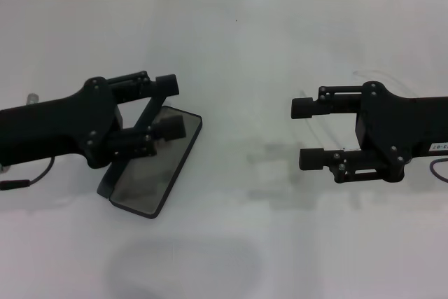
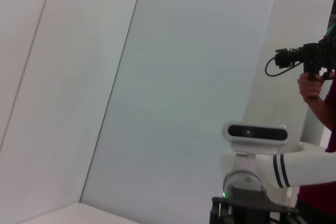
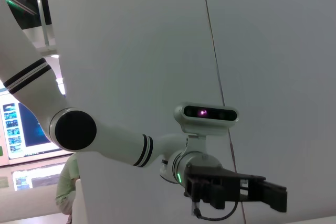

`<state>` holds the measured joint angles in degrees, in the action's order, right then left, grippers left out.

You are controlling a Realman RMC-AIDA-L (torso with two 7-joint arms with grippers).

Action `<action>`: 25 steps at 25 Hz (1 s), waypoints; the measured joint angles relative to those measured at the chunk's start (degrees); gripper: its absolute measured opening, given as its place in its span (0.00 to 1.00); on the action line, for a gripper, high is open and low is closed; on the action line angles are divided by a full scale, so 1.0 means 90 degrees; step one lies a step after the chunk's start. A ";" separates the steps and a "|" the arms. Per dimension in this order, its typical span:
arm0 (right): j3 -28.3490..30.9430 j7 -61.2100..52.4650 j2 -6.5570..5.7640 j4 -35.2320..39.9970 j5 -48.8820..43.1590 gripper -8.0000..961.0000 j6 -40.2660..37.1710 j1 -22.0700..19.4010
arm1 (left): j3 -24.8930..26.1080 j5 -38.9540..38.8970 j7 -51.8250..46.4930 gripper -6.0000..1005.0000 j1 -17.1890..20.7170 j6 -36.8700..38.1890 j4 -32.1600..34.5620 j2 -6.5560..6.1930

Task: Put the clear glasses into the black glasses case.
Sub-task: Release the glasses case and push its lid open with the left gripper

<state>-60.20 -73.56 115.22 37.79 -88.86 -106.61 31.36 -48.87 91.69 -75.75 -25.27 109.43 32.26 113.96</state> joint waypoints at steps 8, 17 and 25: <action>0.0000 0.0000 0.0000 0.0000 0.0000 0.71 0.0000 0.0001 | -0.0009 0.0205 -0.0011 0.70 -0.0015 -0.0001 0.0000 0.0058; 0.0416 0.0141 -0.0036 -0.0007 0.0033 0.71 0.0375 -0.0229 | 0.0223 -0.0139 -0.0150 0.70 -0.0004 -0.0037 0.0006 0.0257; 0.2318 0.0593 0.0003 -0.0201 0.0067 0.71 0.0609 -0.0707 | 0.0338 -0.0468 -0.1551 0.69 0.0223 -0.0824 0.1370 0.0598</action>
<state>-39.34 -68.22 115.25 35.98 -88.26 -101.13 25.00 -45.83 87.47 -89.71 -23.26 102.01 44.59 119.34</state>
